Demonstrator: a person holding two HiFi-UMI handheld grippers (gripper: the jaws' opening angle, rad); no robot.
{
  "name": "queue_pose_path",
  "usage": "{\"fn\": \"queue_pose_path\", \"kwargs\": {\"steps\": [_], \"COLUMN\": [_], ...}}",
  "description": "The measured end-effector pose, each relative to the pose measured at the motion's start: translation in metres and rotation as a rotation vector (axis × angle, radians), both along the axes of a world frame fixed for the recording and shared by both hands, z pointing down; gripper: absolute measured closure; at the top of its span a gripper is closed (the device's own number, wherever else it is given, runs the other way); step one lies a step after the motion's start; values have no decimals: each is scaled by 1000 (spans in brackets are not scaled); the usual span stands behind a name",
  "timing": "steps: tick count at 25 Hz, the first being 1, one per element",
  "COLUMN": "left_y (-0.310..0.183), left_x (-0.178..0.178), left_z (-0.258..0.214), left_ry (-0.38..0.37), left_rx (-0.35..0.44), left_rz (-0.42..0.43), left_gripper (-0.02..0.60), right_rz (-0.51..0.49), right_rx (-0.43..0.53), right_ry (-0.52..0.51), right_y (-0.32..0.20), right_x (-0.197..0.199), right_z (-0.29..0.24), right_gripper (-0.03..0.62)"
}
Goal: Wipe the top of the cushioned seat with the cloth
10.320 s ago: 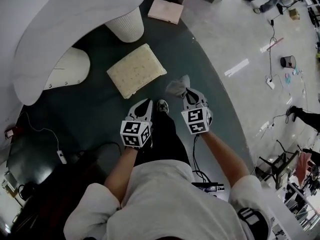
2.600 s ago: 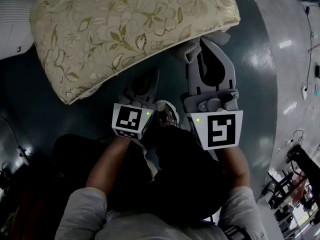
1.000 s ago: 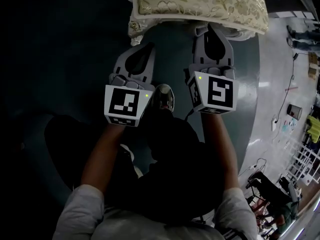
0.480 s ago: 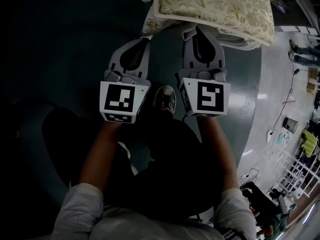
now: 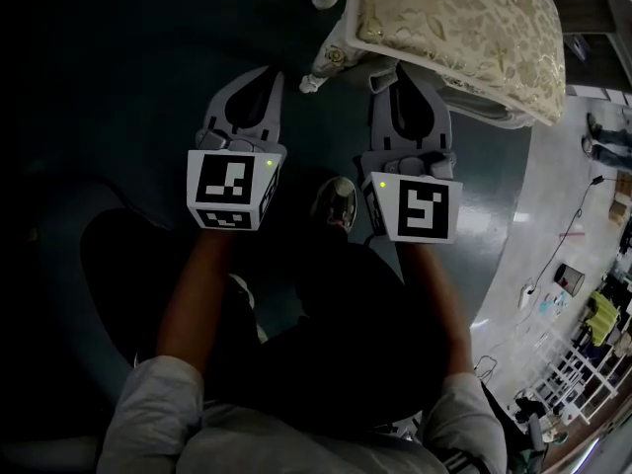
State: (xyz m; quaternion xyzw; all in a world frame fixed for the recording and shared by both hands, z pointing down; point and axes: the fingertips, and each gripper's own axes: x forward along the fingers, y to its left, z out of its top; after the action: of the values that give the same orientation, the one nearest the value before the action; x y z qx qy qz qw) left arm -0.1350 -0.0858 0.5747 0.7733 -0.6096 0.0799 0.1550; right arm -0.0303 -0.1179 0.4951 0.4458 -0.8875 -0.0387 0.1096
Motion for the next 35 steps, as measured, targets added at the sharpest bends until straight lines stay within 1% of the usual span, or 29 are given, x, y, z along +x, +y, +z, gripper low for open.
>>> {"fn": "queue_pose_path", "kwargs": {"steps": [4, 7, 11, 14, 18, 22, 29, 32, 35], "left_y": [-2, 0, 3, 10, 16, 19, 26, 23, 17], "left_x": [-15, -24, -43, -53, -54, -53, -25, -10, -3], "left_z": [12, 24, 43, 53, 67, 76, 89, 85, 82], "left_ry": [19, 14, 14, 4, -15, -32, -57, -51, -21], "left_rx": [-16, -44, -80, -104, -130, -149, -150, -133, -122], "left_rz": [-57, -83, -127, -140, -118, -90, 10, 59, 83], "left_gripper": [568, 568, 568, 568, 568, 568, 568, 568, 568], "right_rz": [-33, -58, -48, -36, -22, -13, -37, -35, -36], "right_rx": [23, 28, 48, 64, 80, 68, 49, 48, 25], "right_ry": [23, 32, 5, -2, -31, -60, -57, -59, -64], "right_y": [3, 6, 7, 9, 10, 13, 17, 18, 19], "right_x": [-8, -19, -20, -19, -17, -18, -25, -25, -24], "right_z": [6, 14, 19, 22, 29, 41, 69, 78, 85], "right_gripper": [579, 579, 579, 579, 579, 579, 579, 579, 579]}}
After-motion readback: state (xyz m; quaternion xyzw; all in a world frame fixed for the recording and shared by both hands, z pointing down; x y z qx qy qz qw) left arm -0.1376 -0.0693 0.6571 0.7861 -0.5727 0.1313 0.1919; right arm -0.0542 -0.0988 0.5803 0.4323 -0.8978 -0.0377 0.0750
